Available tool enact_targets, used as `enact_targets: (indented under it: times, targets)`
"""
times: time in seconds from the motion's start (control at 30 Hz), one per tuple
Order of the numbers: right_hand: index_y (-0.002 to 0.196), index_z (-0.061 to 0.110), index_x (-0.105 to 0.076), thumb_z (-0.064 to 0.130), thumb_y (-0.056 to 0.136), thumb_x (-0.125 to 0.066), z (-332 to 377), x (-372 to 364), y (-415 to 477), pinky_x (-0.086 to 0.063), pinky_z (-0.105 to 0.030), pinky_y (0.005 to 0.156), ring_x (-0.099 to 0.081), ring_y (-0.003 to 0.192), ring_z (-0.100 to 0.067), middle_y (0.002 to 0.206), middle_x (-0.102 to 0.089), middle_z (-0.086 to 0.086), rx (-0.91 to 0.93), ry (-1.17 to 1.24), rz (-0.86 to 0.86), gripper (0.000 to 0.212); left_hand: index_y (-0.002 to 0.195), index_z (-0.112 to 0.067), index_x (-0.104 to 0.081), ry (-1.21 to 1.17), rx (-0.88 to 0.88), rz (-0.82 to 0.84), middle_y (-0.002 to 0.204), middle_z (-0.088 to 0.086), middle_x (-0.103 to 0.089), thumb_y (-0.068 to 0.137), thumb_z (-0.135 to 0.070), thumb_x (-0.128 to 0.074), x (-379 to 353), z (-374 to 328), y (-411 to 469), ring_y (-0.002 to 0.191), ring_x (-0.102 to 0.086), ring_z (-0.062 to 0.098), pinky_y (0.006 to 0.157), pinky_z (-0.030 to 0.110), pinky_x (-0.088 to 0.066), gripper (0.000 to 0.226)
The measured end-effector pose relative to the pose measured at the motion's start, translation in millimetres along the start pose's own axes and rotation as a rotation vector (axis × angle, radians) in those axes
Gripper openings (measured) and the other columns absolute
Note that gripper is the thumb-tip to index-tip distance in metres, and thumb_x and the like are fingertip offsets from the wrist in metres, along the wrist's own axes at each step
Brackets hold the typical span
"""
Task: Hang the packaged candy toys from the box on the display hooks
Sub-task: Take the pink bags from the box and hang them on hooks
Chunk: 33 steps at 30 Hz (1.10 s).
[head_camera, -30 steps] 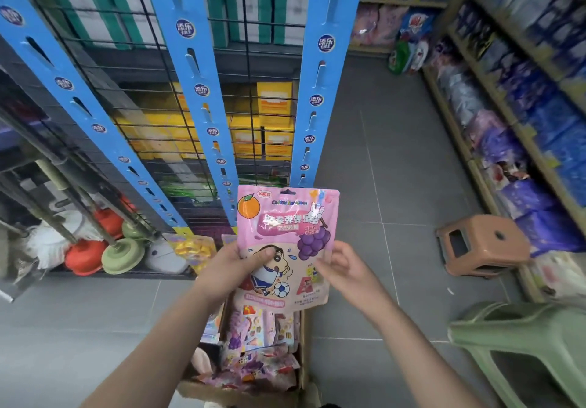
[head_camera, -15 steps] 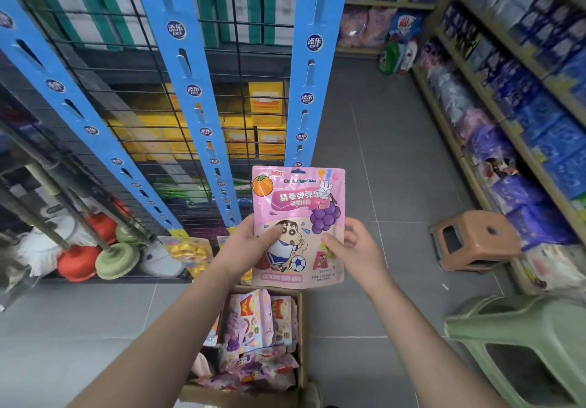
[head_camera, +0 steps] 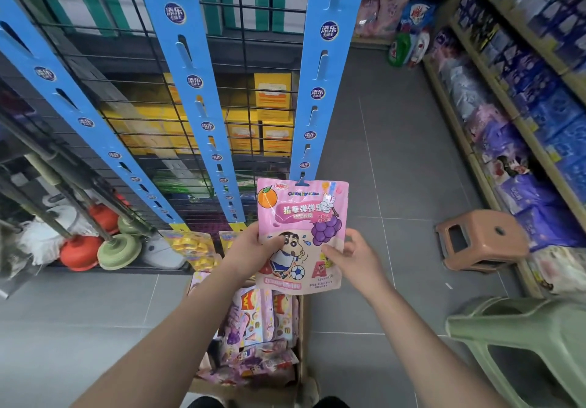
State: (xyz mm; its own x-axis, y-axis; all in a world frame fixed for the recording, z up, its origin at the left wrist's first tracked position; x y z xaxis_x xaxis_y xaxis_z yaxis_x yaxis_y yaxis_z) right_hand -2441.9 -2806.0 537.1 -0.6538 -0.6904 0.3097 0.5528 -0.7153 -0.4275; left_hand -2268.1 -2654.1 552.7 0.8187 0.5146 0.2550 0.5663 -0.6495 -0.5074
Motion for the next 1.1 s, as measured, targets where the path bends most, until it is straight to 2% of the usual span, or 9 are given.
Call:
enact_targets:
  times: [0.1,0.27,0.37,0.43,0.53,0.67,0.77,0.9,1.1]
  targets:
    - [0.109,0.027,-0.057,0.025,0.090,-0.076,-1.1,1.6,11.4,-0.051,-0.017,0.062,-0.070,0.078,0.001,0.092,-0.072,0.014,-0.006,-0.079,-0.019,0.027,0.119,-0.020,-0.062,0.067,0.015,-0.026,0.111,-0.002,-0.077,0.097,-0.030,-0.069,0.7,-1.5,9.1,0.096,-0.075,0.014,0.084,0.038,-0.064,0.025]
    - [0.124,0.030,-0.056,0.034,0.086,-0.078,-3.0,3.4,35.9,-0.053,-0.034,0.094,-0.065,0.111,-0.009,0.116,-0.068,0.014,-0.012,-0.155,-0.004,0.044,0.122,-0.016,-0.055,0.162,0.017,-0.075,0.113,0.001,-0.070,0.097,-0.028,-0.070,3.8,-8.2,20.6,0.094,-0.068,0.016,0.070,0.031,-0.053,0.032]
    - [0.141,0.023,-0.050,0.034,0.088,-0.077,-3.9,4.0,45.7,-0.050,-0.028,0.087,-0.062,0.115,-0.009,0.130,-0.065,0.007,-0.028,-0.170,0.028,0.061,0.130,-0.013,-0.051,0.146,0.030,-0.095,0.120,0.001,-0.066,0.096,-0.021,-0.071,2.7,-13.8,23.2,0.105,-0.065,0.018,0.066,0.020,-0.050,0.041]
    - [0.148,0.019,-0.044,0.037,0.088,-0.076,-4.8,6.7,46.3,-0.050,-0.029,0.091,-0.062,0.116,-0.011,0.136,-0.063,0.003,-0.043,-0.177,0.021,0.070,0.133,-0.010,-0.049,0.127,0.033,-0.116,0.122,0.001,-0.064,0.094,-0.015,-0.073,2.3,-16.6,22.0,0.114,-0.064,0.019,0.066,0.015,-0.048,0.046]
    - [0.151,0.016,-0.041,0.036,0.090,-0.073,-5.9,10.8,37.4,-0.048,-0.029,0.094,-0.062,0.114,-0.013,0.137,-0.061,0.000,-0.053,-0.237,-0.002,0.071,0.143,-0.008,-0.044,0.177,0.028,-0.147,0.123,-0.003,-0.056,0.095,-0.016,-0.073,5.1,-15.4,14.7,0.117,-0.056,0.015,0.083,0.025,-0.048,0.057]
    - [0.142,0.018,-0.049,0.035,0.091,-0.071,-6.6,8.0,18.7,-0.050,-0.032,0.091,-0.063,0.111,-0.018,0.131,-0.063,-0.001,0.034,-0.466,-0.007,0.059,0.156,-0.010,-0.032,0.427,0.020,-0.157,0.157,0.011,-0.042,0.095,-0.030,-0.073,12.3,5.6,3.1,0.144,-0.042,0.028,0.113,0.045,-0.042,0.076]
    - [0.135,0.020,-0.053,0.038,0.092,-0.067,-11.1,2.6,1.0,-0.049,-0.036,0.090,-0.060,0.118,-0.024,0.128,-0.062,-0.003,0.077,-0.630,-0.015,0.049,0.158,-0.014,-0.030,0.684,0.010,-0.124,0.160,0.012,-0.036,0.094,-0.037,-0.073,12.2,27.7,-6.5,0.147,-0.036,0.031,0.116,0.044,-0.038,0.081]
    - [0.136,0.023,-0.051,0.040,0.094,-0.064,-18.4,-17.9,-22.4,-0.047,-0.036,0.092,-0.057,0.120,-0.025,0.127,-0.059,-0.002,0.195,-0.855,0.100,0.048,0.159,-0.015,-0.028,0.960,0.002,-0.069,0.160,0.010,-0.033,0.096,-0.039,-0.067,7.9,54.3,-21.8,0.147,-0.032,0.032,0.117,0.043,-0.037,0.077]
    - [0.142,0.024,-0.048,0.040,0.097,-0.059,-32.3,-56.5,-54.1,-0.042,-0.036,0.101,-0.054,0.124,-0.024,0.136,-0.052,0.000,0.295,-1.007,0.195,0.049,0.155,-0.020,-0.031,1.164,-0.010,0.017,0.158,0.007,-0.034,0.095,-0.042,-0.066,9.9,96.9,-45.0,0.146,-0.035,0.030,0.113,0.046,-0.042,0.073]
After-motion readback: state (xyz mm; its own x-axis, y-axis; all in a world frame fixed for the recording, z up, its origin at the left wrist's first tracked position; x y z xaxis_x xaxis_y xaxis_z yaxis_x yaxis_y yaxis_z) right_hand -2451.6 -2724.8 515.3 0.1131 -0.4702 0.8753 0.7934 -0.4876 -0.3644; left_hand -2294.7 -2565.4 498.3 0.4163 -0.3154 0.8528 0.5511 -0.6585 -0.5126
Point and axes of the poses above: each hand's wrist, its own y-axis towards the middle knuckle, its own x-axis out of the back of the hand, z = x × y, the point moved 6 cm from there along y, towards the middle knuckle
